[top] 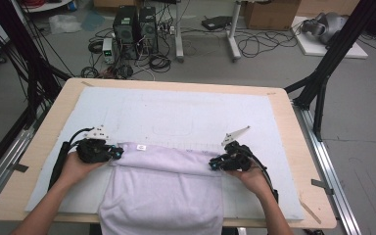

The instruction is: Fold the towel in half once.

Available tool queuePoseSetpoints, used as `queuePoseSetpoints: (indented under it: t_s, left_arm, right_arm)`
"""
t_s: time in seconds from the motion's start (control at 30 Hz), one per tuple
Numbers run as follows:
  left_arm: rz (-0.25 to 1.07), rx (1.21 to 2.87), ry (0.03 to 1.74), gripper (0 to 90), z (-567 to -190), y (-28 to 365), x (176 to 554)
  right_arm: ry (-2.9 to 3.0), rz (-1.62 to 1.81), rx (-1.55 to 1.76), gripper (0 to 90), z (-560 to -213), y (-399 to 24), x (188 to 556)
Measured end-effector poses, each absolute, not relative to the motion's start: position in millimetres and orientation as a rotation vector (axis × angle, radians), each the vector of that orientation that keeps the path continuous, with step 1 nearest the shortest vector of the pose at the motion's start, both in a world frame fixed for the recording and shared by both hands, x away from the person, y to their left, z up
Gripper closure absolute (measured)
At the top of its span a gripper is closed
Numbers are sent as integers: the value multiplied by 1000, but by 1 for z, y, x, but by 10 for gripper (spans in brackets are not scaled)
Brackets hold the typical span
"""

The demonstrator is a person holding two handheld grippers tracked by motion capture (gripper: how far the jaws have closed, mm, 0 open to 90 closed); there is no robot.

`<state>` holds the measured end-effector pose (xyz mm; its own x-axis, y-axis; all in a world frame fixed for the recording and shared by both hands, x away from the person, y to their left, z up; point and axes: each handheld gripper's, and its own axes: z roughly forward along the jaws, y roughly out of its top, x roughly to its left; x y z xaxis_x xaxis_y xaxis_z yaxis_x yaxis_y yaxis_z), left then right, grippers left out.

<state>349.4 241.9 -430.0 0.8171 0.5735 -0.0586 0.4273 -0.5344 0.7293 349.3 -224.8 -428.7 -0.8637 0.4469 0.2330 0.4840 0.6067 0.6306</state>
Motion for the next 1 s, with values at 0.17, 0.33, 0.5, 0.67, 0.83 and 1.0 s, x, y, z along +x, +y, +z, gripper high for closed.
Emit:
queuePoseSetpoints:
  t_s: [0.17, 0.33, 0.5, 0.67, 0.83, 1.0]
  left_arm:
    - [272, 2194, 725, 861, -424, 244, 345]
    - [293, 2142, 753, 776, -417, 250, 344]
    - [284, 2140, 786, 569, -422, 247, 350]
    - [285, 2172, 810, 512, -430, 242, 354]
    - [288, 2231, 729, 809, -432, 236, 352]
    - [312, 2183, 722, 859, -423, 243, 348]
  right_arm:
    - [-2787, -1135, -762, 895, -424, -222, 346]
    - [-2812, -1178, -824, 850, -418, -231, 345]
    - [-2825, -1210, -866, 714, -419, -233, 348]
    - [-2896, -1135, -848, 637, -428, -222, 351]
    - [-2891, -1151, -802, 848, -433, -220, 350]
    - [-2878, -1179, -808, 879, -427, -223, 345]
